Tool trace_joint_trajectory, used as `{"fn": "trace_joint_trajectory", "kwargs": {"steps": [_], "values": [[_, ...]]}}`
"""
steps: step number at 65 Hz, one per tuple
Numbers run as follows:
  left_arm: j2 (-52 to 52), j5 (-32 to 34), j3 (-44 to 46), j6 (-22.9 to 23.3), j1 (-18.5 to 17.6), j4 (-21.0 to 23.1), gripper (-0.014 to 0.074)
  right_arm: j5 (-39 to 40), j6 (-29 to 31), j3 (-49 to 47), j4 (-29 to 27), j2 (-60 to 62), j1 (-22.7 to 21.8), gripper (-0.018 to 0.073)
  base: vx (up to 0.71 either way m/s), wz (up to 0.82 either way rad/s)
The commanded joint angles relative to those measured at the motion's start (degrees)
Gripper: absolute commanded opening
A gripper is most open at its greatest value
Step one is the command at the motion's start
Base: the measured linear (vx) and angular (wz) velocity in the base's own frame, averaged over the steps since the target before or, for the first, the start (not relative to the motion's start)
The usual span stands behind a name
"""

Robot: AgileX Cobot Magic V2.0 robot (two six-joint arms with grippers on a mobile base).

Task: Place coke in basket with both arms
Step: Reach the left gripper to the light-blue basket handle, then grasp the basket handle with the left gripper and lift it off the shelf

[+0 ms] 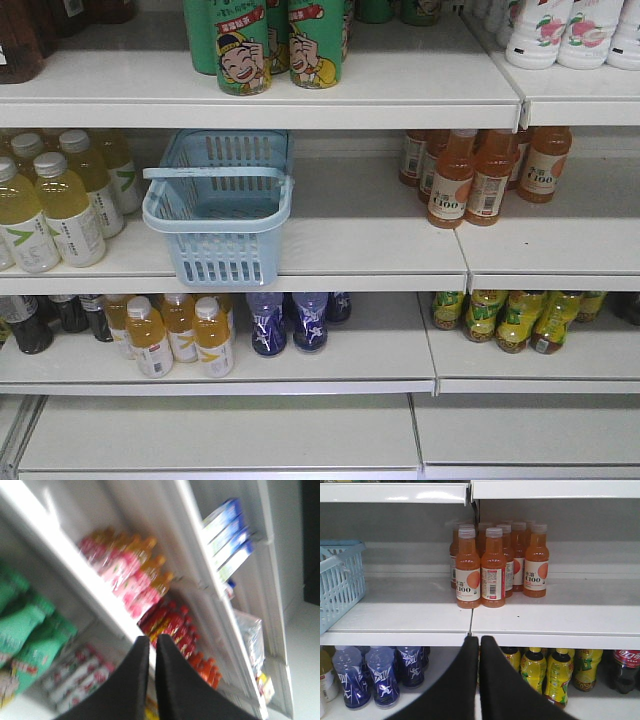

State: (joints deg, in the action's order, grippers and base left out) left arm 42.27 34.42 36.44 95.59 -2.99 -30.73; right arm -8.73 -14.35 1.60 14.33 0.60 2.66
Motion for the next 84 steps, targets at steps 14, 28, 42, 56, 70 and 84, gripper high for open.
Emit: {"fn": "trace_joint_trajectory", "kwargs": {"steps": [14, 28, 42, 56, 70, 84], "values": [[23.5, 18.2, 0.9, 8.4, -0.3, -3.4, 0.0338, 3.9, 0.4, 0.4, 0.7, 0.7, -0.4, -0.0004, 0.0, 0.0], [38.2, 21.2, 1.1, 10.7, -0.4, -5.9, 0.0473, 3.9, 0.4, 0.4, 0.7, 0.7, -0.4, -0.0004, 0.0, 0.0], [51.4, 25.1, 6.7, 11.0, -0.4, -1.5, 0.0477, 3.9, 0.4, 0.4, 0.7, 0.7, -0.4, -0.0004, 0.0, 0.0], [60.9, 25.4, 14.7, 12.6, -0.4, -0.4, 0.0477, 3.9, 0.4, 0.4, 0.7, 0.7, -0.4, -0.0004, 0.0, 0.0], [67.2, 24.8, 22.0, 15.9, -0.4, -0.4, 0.0477, 3.9, 0.4, 0.4, 0.7, 0.7, -0.4, -0.0004, 0.0, 0.0], [72.3, 24.1, 27.2, 19.2, -0.4, -0.4, 0.0477, 3.9, 0.4, 0.4, 0.7, 0.7, -0.4, -0.0004, 0.0, 0.0]]}}
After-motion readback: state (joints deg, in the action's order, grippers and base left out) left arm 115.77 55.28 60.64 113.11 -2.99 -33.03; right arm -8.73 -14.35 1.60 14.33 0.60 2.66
